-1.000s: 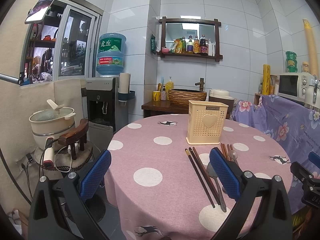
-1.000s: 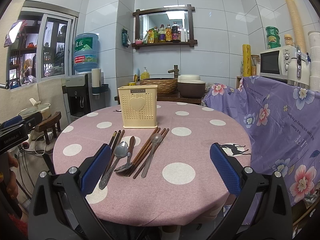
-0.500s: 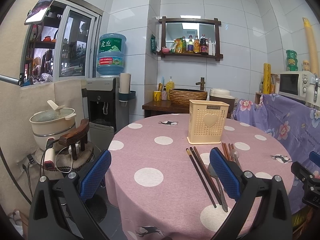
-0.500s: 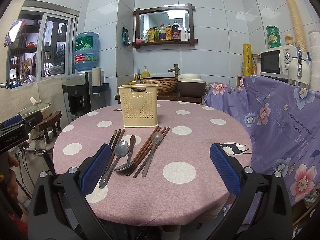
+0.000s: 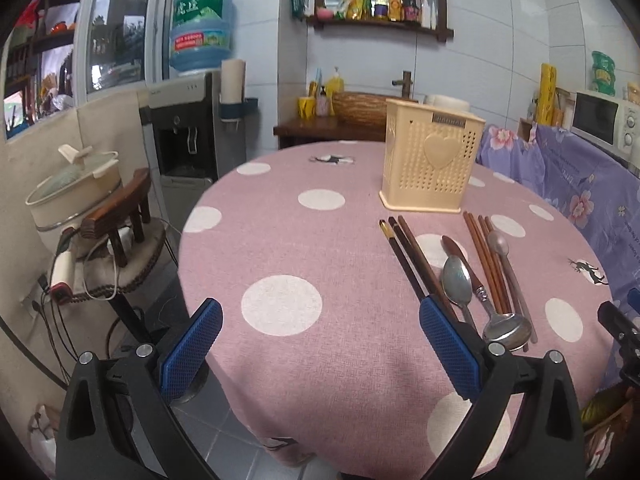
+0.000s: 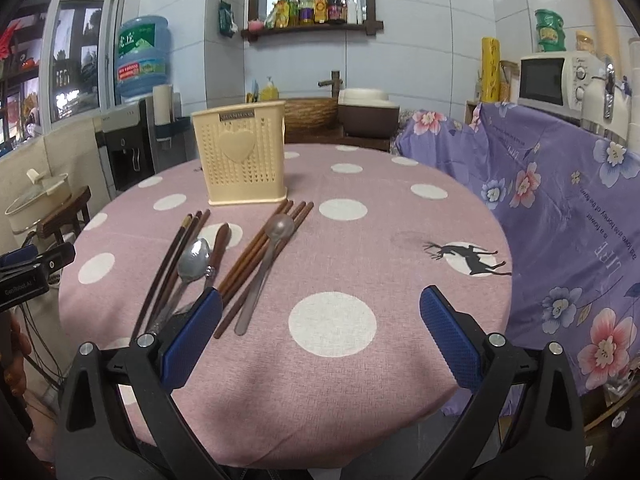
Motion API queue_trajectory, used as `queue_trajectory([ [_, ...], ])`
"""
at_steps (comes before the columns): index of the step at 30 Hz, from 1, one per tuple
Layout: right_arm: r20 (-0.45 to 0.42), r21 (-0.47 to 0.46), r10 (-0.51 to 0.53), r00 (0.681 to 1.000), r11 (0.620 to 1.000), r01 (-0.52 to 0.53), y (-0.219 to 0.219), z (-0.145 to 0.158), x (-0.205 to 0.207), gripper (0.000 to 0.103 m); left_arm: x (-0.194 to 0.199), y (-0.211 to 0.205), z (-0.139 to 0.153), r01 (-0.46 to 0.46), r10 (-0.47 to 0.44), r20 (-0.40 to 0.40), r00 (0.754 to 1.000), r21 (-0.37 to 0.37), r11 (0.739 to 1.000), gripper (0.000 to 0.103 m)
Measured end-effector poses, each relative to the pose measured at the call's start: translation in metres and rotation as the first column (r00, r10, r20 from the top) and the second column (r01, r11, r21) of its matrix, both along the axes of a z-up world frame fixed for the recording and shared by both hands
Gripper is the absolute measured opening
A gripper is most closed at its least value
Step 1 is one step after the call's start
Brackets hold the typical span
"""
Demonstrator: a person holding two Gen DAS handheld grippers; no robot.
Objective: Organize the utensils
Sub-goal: 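Grasp the clear plastic spoon with the right tool while the left tool approaches the black chopstick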
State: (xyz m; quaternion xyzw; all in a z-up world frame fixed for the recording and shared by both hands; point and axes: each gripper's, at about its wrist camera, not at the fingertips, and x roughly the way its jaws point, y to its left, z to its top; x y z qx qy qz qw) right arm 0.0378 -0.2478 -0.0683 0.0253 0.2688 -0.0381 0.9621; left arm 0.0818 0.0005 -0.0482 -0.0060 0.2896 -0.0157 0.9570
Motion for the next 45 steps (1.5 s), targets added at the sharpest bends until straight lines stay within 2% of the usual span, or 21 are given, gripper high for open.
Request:
queue_trajectory([
  [4, -0.070, 0.027, 0.032, 0.997, 0.999, -0.030, -0.004, -0.007, 0.023, 0.098, 0.016, -0.003, -0.001, 0.014, -0.013, -0.025, 1.000, 0.025, 1.000, 0.098],
  [9, -0.133, 0.036, 0.059, 0.989, 0.998, -0.055, -0.006, -0.010, 0.049, 0.098, 0.044, 0.002, -0.003, 0.024, -0.024, -0.109, 0.994, -0.006, 1.000, 0.098],
  [15, -0.194, 0.079, 0.080, 0.978, 0.995, -0.066, -0.007, -0.015, 0.076, 0.098, 0.059, -0.012, 0.000, 0.082, -0.080, -0.118, 0.990, 0.018, 0.996, 0.097],
  [20, -0.256, 0.020, 0.087, 0.963, 0.996, -0.084, 0.008, -0.021, 0.096, 0.098, 0.070, -0.033, -0.008, 0.144, -0.137, -0.162, 0.977, 0.036, 0.989, 0.093],
  [24, -0.276, 0.033, 0.087, 0.957, 0.996, -0.081, 0.005, -0.019, 0.114, 0.098, 0.080, -0.037, -0.011, 0.162, -0.151, -0.185, 0.971, 0.045, 0.986, 0.086],
  [29, -0.283, 0.066, 0.086, 0.955, 0.995, -0.071, 0.004, -0.012, 0.139, 0.095, 0.097, -0.033, -0.007, 0.135, -0.128, -0.190, 0.973, 0.027, 0.990, 0.085],
  [33, -0.313, 0.060, 0.090, 0.945, 0.995, -0.075, 0.014, -0.016, 0.162, 0.080, 0.103, -0.034, -0.005, 0.129, -0.123, -0.180, 0.976, 0.021, 0.991, 0.085],
  [35, -0.349, 0.055, 0.082, 0.934, 0.996, -0.067, 0.020, -0.024, 0.172, 0.070, 0.104, -0.035, -0.006, 0.130, -0.124, -0.182, 0.975, 0.021, 0.991, 0.085],
  [37, -0.375, 0.059, 0.084, 0.923, 0.996, -0.067, 0.024, -0.030, 0.174, 0.055, 0.104, -0.035, -0.007, 0.134, -0.127, -0.185, 0.974, 0.022, 0.991, 0.085],
  [40, -0.366, 0.071, 0.091, 0.926, 0.995, -0.070, 0.027, -0.032, 0.169, 0.049, 0.103, -0.034, -0.009, 0.135, -0.127, -0.192, 0.973, 0.027, 0.990, 0.085],
  [43, -0.355, 0.083, 0.087, 0.931, 0.995, -0.061, 0.026, -0.031, 0.166, 0.030, 0.106, -0.032, -0.013, 0.118, -0.108, -0.204, 0.973, 0.036, 0.992, 0.085],
  [45, -0.352, 0.100, 0.093, 0.932, 0.993, -0.061, 0.026, -0.031, 0.165, 0.018, 0.108, -0.030, -0.015, 0.114, -0.108, -0.214, 0.971, 0.015, 0.993, 0.085],
])
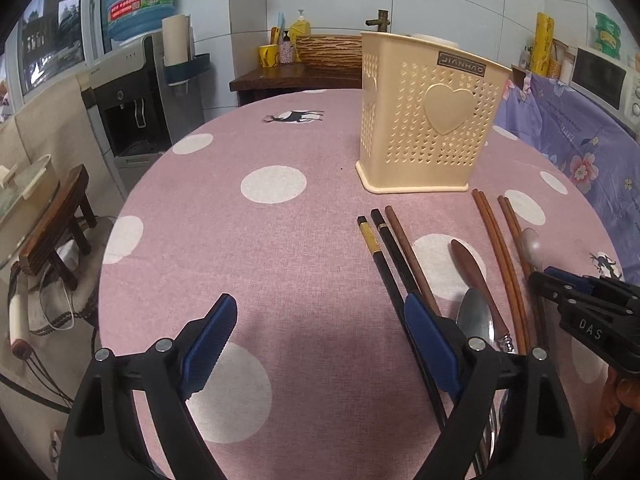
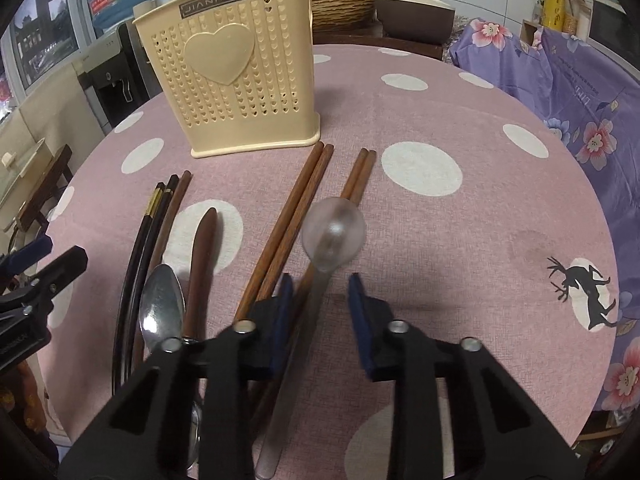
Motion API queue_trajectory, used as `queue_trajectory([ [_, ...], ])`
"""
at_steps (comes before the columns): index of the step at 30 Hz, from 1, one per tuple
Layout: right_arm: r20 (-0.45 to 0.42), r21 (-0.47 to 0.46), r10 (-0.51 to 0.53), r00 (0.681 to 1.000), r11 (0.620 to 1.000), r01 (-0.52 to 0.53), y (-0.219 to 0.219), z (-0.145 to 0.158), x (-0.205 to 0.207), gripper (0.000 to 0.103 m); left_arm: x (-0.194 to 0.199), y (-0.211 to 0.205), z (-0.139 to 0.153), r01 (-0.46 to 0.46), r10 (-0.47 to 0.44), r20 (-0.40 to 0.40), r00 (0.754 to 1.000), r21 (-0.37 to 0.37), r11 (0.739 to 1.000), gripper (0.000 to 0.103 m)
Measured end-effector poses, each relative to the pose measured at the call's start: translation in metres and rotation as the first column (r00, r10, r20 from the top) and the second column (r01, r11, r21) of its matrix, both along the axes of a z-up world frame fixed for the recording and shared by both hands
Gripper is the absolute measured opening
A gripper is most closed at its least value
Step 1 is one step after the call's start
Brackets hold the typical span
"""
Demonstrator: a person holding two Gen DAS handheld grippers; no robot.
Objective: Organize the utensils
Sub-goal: 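Grasp the clear plastic spoon with the right tool while the left tool approaches the black chopstick, then lift the clear spoon with the right tool while the left tool grasps a gold-banded black chopstick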
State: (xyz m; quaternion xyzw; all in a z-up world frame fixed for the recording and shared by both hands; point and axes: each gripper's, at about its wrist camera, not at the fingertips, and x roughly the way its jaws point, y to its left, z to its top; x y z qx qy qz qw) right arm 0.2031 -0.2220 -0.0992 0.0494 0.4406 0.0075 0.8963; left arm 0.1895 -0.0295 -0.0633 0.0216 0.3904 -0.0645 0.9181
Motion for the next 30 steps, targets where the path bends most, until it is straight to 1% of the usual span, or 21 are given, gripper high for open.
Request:
queue_trajectory([
  [2, 0.003, 0.013, -0.002, 1.000, 1.000, 0.002, -0.001, 0.000, 0.000, 0.014, 0.001, 0.001, -0.001, -0.002, 0.002, -0.009, 1.000, -0.017, 1.000, 0.085],
  [4, 0.011, 0.024, -0.005, 1.000, 1.000, 0.005, -0.002, 0.001, -0.001, 0.008, 0.001, 0.000, -0.002, 0.002, -0.002, -0.015, 1.000, -0.020, 1.000, 0.085],
  [8, 0.030, 0.058, -0.010, 1.000, 0.998, 0.008, -0.010, 0.006, -0.004, 0.005, 0.001, -0.005, -0.002, 0.006, -0.006, -0.015, 1.000, 0.008, 1.000, 0.085],
  [11, 0.044, 0.071, -0.028, 0.999, 0.997, 0.025, -0.021, 0.009, -0.007, 0.005, 0.002, -0.008, -0.001, 0.013, -0.013, -0.012, 1.000, 0.013, 1.000, 0.084],
  [14, 0.059, 0.064, -0.061, 0.996, 0.996, 0.057, -0.035, 0.013, -0.012, 0.004, 0.007, -0.013, -0.001, 0.027, -0.027, -0.012, 1.000, 0.034, 0.999, 0.079],
  [17, 0.066, 0.087, -0.094, 0.993, 0.992, 0.088, -0.051, 0.013, -0.017, 0.004, 0.011, -0.020, -0.005, 0.038, -0.037, -0.013, 0.999, 0.071, 0.997, 0.072],
  [20, 0.054, 0.098, -0.121, 0.991, 0.988, 0.116, -0.065, 0.008, -0.018, 0.004, 0.018, -0.025, -0.009, 0.053, -0.052, -0.030, 0.998, 0.069, 0.996, 0.064],
  [23, 0.050, 0.115, -0.133, 0.990, 0.985, 0.127, -0.072, 0.004, -0.019, 0.004, 0.023, -0.029, -0.012, 0.070, -0.068, -0.057, 0.996, 0.038, 0.997, 0.060],
  [27, 0.050, 0.118, -0.131, 0.990, 0.985, 0.124, -0.075, 0.002, -0.018, 0.004, 0.031, -0.034, -0.018, 0.070, -0.066, -0.085, 0.994, 0.052, 0.996, 0.052],
  [30, 0.047, 0.117, -0.135, 0.990, 0.985, 0.129, -0.077, 0.000, -0.017, 0.006, 0.034, -0.034, -0.023, 0.066, -0.060, -0.102, 0.993, 0.058, 0.996, 0.051],
])
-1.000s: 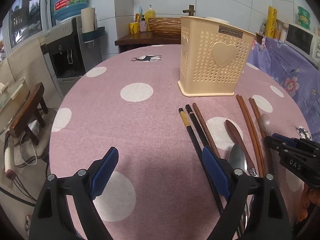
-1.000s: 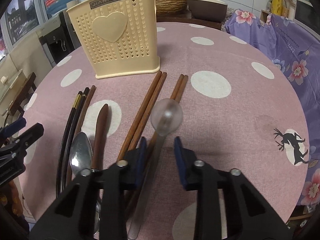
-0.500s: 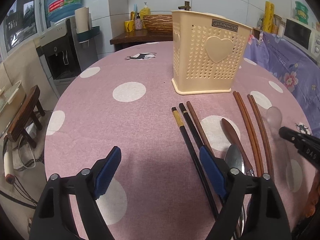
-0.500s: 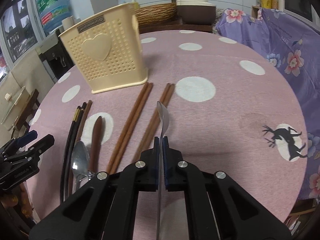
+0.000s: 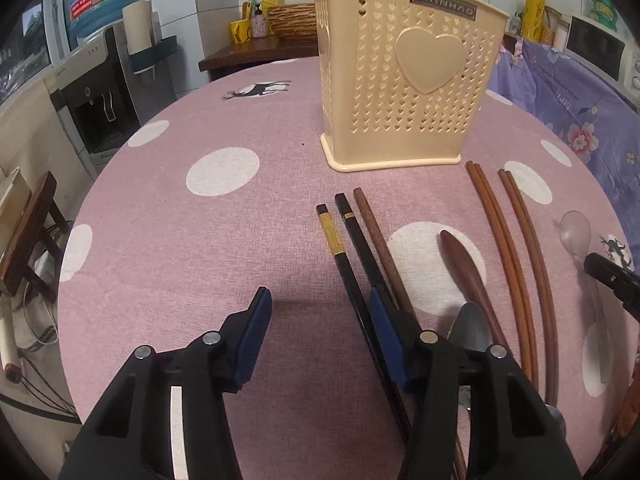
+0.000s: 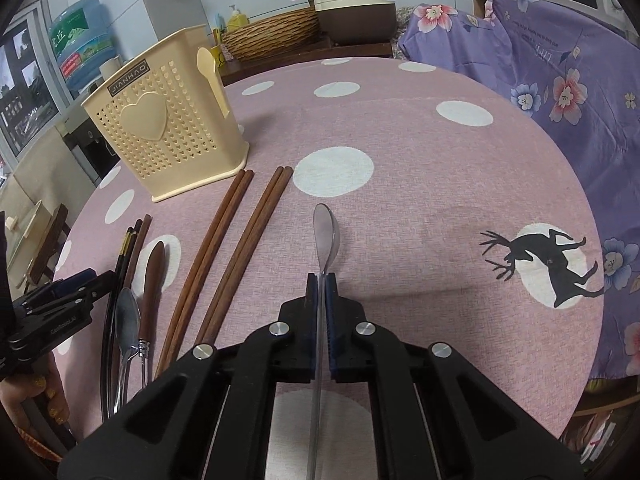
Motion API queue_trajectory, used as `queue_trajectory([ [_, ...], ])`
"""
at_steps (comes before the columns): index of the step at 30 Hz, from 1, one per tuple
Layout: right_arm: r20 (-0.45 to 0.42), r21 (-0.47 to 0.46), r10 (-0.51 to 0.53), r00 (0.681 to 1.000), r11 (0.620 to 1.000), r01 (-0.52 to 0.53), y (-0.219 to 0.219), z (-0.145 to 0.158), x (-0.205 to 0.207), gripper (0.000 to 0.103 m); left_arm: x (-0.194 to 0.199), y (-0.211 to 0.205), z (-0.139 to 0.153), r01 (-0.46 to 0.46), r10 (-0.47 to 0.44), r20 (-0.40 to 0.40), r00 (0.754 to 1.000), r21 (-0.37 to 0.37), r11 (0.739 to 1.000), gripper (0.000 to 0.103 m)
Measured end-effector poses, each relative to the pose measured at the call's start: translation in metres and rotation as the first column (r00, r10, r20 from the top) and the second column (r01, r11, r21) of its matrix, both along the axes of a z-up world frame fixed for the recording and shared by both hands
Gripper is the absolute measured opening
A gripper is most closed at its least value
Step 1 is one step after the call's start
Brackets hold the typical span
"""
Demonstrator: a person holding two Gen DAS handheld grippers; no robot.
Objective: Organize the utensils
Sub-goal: 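Lift the clear spoon with the right tool while the left tool grasps a gold-banded black chopstick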
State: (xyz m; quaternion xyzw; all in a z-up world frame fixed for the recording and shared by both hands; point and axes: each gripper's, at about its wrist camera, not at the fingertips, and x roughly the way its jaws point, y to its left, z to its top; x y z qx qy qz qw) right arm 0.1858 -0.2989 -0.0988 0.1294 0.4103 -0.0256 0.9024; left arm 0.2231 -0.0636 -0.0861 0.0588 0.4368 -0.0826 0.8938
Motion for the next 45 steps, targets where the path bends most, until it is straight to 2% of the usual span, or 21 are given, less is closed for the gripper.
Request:
queue_trajectory([
  [5, -0.013, -0.025, 0.014, 1.000, 1.000, -0.014, -0.002, -0.001, 0.002, 0.012, 0.005, 0.003, 0.000, -0.008, 0.008, -0.004, 1.000, 0.012, 1.000, 0.053],
  [7, -0.016, -0.029, 0.022, 1.000, 0.999, -0.022, -0.004, 0.000, 0.004, 0.027, 0.011, 0.004, 0.001, 0.002, -0.002, -0.018, 1.000, 0.011, 1.000, 0.053],
  [9, -0.014, -0.035, 0.027, 1.000, 0.999, -0.028, -0.005, 0.002, 0.006, 0.032, 0.018, 0.004, 0.002, 0.006, -0.005, -0.026, 1.000, 0.009, 1.000, 0.053],
  [15, -0.055, -0.051, 0.022, 0.998, 0.998, -0.025, -0.005, -0.001, 0.020, 0.032, 0.032, 0.000, 0.001, 0.006, -0.006, -0.041, 0.999, 0.006, 1.000, 0.051],
  [23, -0.085, -0.112, 0.017, 0.996, 0.993, -0.027, 0.005, -0.002, 0.033, 0.034, 0.038, -0.007, 0.002, 0.015, -0.015, -0.046, 0.999, 0.001, 1.000, 0.039],
  [25, -0.088, -0.119, 0.022, 0.996, 0.992, -0.032, 0.006, -0.001, 0.036, 0.039, 0.040, -0.007, 0.003, 0.015, -0.015, -0.046, 0.999, 0.002, 1.000, 0.034],
  [34, -0.095, -0.190, 0.025, 0.995, 0.981, -0.043, 0.013, -0.003, 0.048, 0.038, 0.048, -0.012, 0.003, 0.001, -0.001, -0.045, 0.999, -0.002, 1.000, 0.013],
  [40, -0.097, -0.192, 0.029, 0.995, 0.980, -0.047, 0.013, -0.003, 0.051, 0.037, 0.050, -0.012, 0.002, -0.005, 0.003, -0.045, 0.999, -0.034, 0.999, 0.010],
  [45, -0.075, -0.149, 0.041, 0.996, 0.988, -0.052, 0.008, -0.001, 0.051, 0.037, 0.053, -0.011, 0.003, -0.011, 0.008, -0.047, 0.999, -0.060, 0.998, 0.008],
])
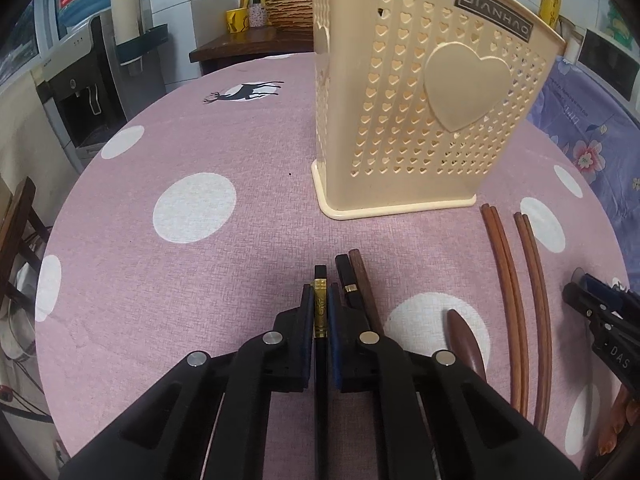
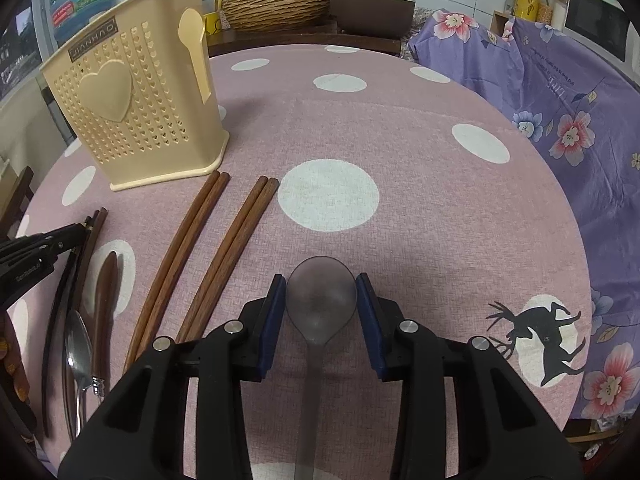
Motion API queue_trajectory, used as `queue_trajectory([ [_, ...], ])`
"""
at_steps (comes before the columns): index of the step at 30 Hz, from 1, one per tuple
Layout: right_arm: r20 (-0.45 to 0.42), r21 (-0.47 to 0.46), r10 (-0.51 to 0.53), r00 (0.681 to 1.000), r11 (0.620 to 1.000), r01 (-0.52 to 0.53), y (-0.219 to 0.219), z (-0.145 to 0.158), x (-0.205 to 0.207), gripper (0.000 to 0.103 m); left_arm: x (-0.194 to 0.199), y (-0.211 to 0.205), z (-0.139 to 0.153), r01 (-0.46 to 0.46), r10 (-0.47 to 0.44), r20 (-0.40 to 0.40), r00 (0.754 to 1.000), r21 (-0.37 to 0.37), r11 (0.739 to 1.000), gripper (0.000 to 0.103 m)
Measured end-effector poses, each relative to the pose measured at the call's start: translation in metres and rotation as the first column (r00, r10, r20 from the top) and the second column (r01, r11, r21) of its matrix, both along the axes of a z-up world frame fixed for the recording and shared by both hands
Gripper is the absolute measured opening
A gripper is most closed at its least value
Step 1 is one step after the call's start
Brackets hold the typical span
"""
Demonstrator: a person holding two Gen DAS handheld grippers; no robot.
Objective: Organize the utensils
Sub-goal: 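Lift the clear spoon with the right tool while the left tool grasps a gold-banded black chopstick, then carry the spoon and chopstick to the beige basket and lower them inside with both tools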
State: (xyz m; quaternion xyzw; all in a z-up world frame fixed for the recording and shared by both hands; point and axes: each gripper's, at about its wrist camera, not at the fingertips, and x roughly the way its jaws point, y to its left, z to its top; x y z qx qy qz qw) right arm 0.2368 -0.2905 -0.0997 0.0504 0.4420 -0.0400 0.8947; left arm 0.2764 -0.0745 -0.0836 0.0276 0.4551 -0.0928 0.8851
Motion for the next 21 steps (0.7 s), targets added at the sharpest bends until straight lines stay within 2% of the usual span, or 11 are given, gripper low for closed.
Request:
queue_trajectory([
  [4, 0.061, 0.042, 0.009, 0.998, 0.999, -0.012, -0.004, 0.016, -0.007, 0.037, -0.004, 0.005, 0.012, 0.007, -0.006, 0.040, 0.999, -0.032, 0.999, 0.008],
  [9, 0.159, 0.085, 0.031, 0.987, 0.995, -0.045, -0.007, 0.052, -0.022, 0.037, -0.021, 0.016, 0.057, 0.046, -0.032, 0.147, 0.989, -0.095, 0.994, 0.008],
  [13, 0.250, 0.115, 0.044, 0.967, 0.991, -0.074, -0.010, 0.087, -0.042, 0.037, -0.043, 0.026, 0.102, 0.083, -0.049, 0.256, 0.966, -0.124, 0.989, 0.008],
  [16, 0.297, 0.112, 0.055, 0.953, 0.989, -0.092, -0.010, 0.107, -0.055, 0.037, -0.062, 0.035, 0.130, 0.088, -0.034, 0.349, 0.937, -0.139, 0.986, 0.008],
  [21, 0.314, 0.109, 0.062, 0.947, 0.989, -0.100, -0.010, 0.118, -0.066, 0.036, -0.078, 0.044, 0.150, 0.090, -0.021, 0.413, 0.911, -0.149, 0.985, 0.008],
])
